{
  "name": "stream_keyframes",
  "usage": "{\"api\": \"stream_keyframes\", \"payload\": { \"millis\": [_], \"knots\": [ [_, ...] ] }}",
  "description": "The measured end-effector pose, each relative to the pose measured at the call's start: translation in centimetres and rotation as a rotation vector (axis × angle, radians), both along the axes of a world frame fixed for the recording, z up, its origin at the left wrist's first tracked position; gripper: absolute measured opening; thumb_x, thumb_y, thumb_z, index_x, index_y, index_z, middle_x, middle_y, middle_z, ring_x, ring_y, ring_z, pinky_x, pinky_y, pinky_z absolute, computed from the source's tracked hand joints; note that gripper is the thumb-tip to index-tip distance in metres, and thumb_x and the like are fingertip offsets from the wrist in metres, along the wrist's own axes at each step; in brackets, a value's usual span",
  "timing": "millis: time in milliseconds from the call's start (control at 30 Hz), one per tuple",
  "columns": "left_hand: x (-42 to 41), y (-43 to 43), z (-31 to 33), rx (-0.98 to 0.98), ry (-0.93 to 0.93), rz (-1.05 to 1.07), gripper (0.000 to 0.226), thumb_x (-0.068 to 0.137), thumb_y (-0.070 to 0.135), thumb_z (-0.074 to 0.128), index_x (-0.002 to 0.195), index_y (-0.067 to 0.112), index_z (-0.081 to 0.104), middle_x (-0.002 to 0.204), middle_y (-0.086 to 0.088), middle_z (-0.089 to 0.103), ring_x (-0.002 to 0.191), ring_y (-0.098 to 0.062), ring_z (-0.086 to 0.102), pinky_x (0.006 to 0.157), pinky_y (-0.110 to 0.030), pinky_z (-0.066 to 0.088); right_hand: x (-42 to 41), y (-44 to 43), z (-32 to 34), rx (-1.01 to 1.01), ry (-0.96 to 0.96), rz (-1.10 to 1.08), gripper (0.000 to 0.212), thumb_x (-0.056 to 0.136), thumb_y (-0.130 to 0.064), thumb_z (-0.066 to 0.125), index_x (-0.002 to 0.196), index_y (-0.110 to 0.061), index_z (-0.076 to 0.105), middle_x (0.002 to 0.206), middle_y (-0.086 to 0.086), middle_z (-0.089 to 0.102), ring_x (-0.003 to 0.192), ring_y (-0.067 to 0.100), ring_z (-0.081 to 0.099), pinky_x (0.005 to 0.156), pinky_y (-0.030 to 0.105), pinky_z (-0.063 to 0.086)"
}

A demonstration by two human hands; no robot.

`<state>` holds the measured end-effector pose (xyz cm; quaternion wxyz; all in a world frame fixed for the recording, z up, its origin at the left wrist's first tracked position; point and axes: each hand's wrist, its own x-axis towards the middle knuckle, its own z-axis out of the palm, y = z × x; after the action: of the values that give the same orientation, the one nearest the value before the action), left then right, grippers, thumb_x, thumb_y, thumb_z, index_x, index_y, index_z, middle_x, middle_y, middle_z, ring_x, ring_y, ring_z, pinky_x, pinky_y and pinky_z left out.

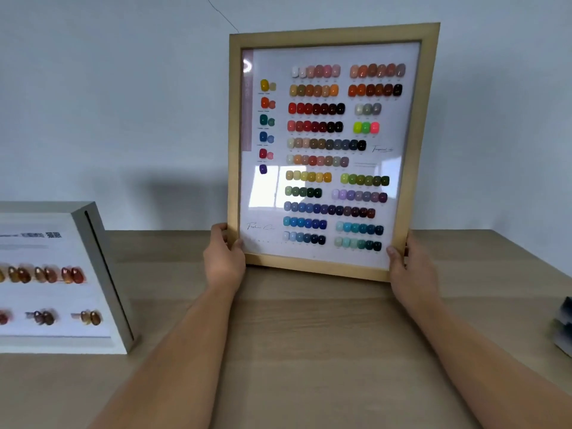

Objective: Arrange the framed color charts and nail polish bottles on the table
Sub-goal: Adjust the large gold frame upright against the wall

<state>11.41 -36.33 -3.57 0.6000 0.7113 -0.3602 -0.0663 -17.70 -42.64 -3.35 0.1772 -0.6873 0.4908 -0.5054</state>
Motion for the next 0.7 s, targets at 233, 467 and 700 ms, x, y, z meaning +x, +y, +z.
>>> {"api": "stream_keyframes", "payload": {
  "millis": [233, 467, 700],
  "knots": [
    [0.3, -0.6, 0.2, -0.026, -0.023, 0.036, 0.033, 0.089, 0.012, 0.053, 0.12, 0.019, 0.045, 0.094, 0.006, 0.052, 0.087, -0.018, 0.051, 0.078, -0.03, 0.04, 1.2, -2.7, 0.3, -0.041, -0.019, 0.018, 0.032, 0.092, -0.013, 0.048, 0.124, -0.011, 0.048, 0.108, 0.005, 0.057, 0.094, 0.015, 0.048, 0.083, 0.028, 0.038],
    [0.8, -1.3, 0.0, -0.016, -0.033, 0.061, 0.03, 0.088, 0.012, 0.054, 0.116, 0.018, 0.046, 0.088, 0.007, 0.051, 0.085, -0.019, 0.052, 0.076, -0.03, 0.041, 2.1, -4.8, 0.4, 0.001, -0.014, 0.046, 0.037, 0.092, -0.014, 0.049, 0.128, -0.011, 0.046, 0.119, 0.011, 0.059, 0.107, 0.024, 0.053, 0.091, 0.032, 0.04],
    [1.0, -1.5, 0.1, -0.002, -0.021, 0.058, 0.024, 0.088, 0.013, 0.055, 0.109, 0.02, 0.047, 0.091, 0.002, 0.054, 0.085, -0.022, 0.054, 0.075, -0.03, 0.041, 2.5, -5.7, 0.5, 0.042, -0.003, 0.036, 0.037, 0.092, -0.016, 0.049, 0.129, -0.008, 0.046, 0.122, 0.014, 0.057, 0.111, 0.027, 0.052, 0.092, 0.032, 0.039]
  ]
}}
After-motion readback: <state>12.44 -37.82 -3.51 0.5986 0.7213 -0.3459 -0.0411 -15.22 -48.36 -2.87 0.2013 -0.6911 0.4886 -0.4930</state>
